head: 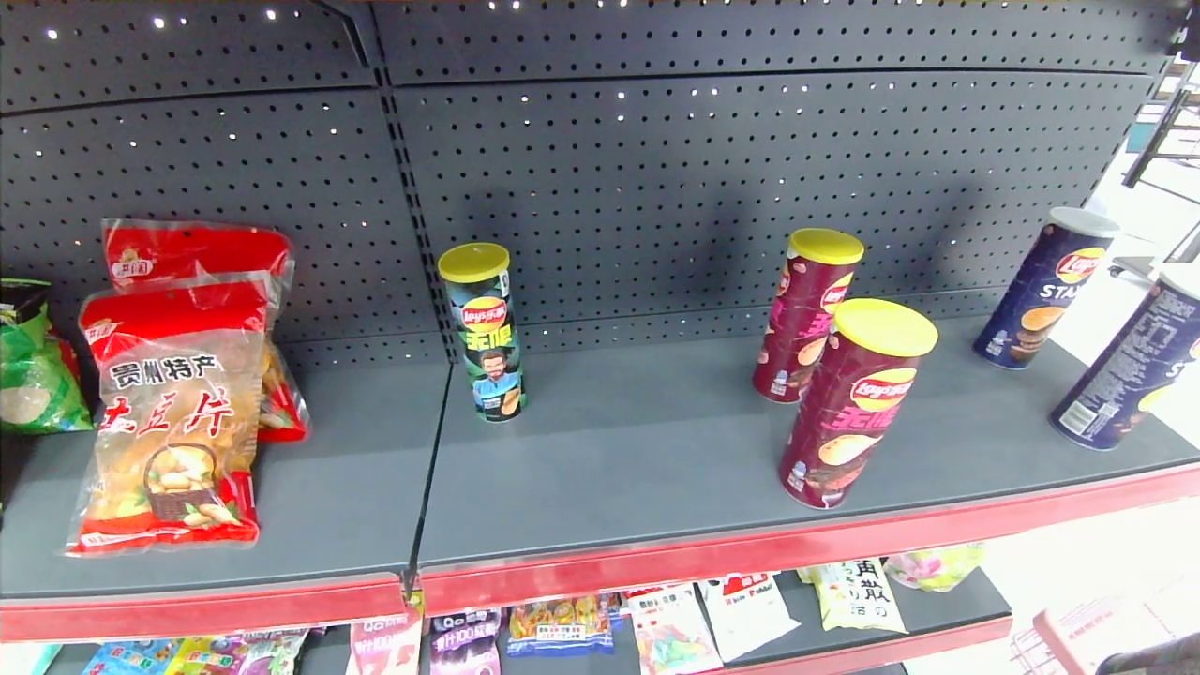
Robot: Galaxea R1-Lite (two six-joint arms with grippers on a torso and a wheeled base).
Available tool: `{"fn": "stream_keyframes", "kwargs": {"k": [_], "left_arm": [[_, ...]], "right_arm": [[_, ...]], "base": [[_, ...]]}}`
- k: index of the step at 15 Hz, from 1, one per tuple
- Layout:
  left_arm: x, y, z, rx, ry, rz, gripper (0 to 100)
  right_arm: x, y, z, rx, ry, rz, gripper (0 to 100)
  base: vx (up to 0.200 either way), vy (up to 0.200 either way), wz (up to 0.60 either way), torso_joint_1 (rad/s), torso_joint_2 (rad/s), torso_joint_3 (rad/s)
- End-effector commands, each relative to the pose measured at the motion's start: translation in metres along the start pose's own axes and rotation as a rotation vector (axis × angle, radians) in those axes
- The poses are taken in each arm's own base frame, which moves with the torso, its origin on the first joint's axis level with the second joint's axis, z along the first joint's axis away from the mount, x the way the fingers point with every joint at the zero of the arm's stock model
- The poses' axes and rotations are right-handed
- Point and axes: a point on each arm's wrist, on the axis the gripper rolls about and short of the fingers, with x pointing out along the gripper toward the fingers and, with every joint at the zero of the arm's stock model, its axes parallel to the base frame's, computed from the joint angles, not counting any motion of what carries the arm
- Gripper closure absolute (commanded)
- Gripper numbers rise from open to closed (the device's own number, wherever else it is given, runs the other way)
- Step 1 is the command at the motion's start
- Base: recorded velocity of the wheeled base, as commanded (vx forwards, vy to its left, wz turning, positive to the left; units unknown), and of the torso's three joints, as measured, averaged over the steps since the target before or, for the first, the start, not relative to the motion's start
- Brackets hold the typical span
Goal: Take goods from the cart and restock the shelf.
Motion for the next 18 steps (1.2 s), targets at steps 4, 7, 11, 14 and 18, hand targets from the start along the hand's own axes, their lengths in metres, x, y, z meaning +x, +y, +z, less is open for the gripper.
{"fn": "stream_keyframes", "kwargs": {"k": [4,7,11,14,18], "left_arm": [[0.107,-0.003,0.142,-0.163,0.191,-0.198,0],[0.187,-0.009,0.133,-0.080,0.215,-0.497,0],[0.287,-0.007,0.094,0.017,0.152,-0.829,0],[0.320,-0.006,0.098,0.036,0.112,-0.872,0],[0.349,-0.003,0.092,0.103,0.070,-0.926,0]], "right_arm": [[0.004,0.000,0.004,-0.018,-0.012,0.050,100],[0.007,-0.001,0.010,-0.018,-0.038,0.046,100],[0.006,-0.001,0.013,-0.017,-0.044,0.035,100],[0.006,-0.001,0.012,-0.015,-0.043,0.032,100],[0.008,-0.001,0.010,-0.016,-0.028,0.034,100]], "base": [[0.000,0.000,0.00,0.000,0.00,0.000],[0.000,0.000,0.00,0.000,0.00,0.000],[0.000,0.000,0.00,0.000,0.00,0.000],[0.000,0.000,0.00,0.000,0.00,0.000],[0.000,0.000,0.00,0.000,0.00,0.000]]}}
